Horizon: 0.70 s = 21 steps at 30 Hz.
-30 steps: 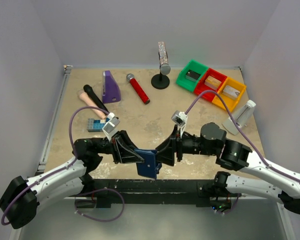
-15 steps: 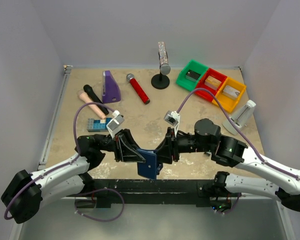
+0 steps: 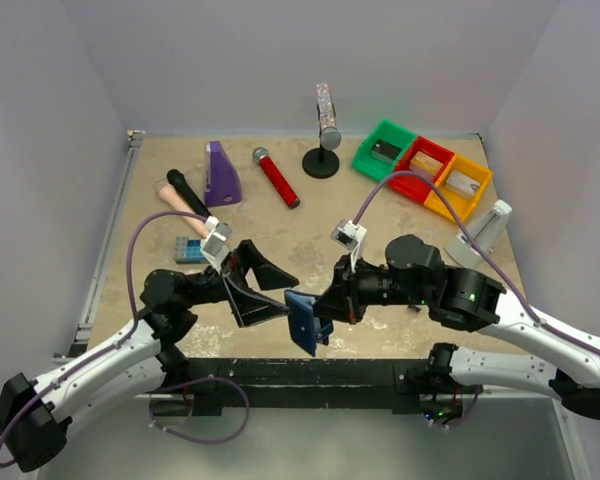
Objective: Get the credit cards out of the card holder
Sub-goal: Open the card holder.
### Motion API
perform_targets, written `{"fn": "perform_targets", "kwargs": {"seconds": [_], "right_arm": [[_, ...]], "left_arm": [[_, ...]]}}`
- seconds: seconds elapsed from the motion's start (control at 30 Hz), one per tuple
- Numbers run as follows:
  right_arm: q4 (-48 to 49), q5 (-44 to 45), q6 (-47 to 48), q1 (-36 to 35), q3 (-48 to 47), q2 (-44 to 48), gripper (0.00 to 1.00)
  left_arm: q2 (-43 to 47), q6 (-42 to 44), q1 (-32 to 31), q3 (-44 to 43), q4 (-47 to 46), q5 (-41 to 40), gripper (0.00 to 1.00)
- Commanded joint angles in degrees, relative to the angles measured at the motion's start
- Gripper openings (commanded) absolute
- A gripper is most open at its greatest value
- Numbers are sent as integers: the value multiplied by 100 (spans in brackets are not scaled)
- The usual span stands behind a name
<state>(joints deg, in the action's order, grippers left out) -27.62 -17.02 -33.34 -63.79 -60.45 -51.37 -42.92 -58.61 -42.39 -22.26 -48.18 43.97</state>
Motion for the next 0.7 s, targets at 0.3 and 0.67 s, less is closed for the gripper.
{"fn": "perform_targets", "kwargs": {"seconds": [0.3, 0.67], "right_arm": [[-2511, 3344, -357, -221, -1294, -513, 0], [-2486, 3389, -761, -274, -1215, -786, 0]], "left_arm": [[126, 640, -198, 46, 1409, -1741, 100], [-270, 1044, -1069, 55, 1540, -2946, 99]]}}
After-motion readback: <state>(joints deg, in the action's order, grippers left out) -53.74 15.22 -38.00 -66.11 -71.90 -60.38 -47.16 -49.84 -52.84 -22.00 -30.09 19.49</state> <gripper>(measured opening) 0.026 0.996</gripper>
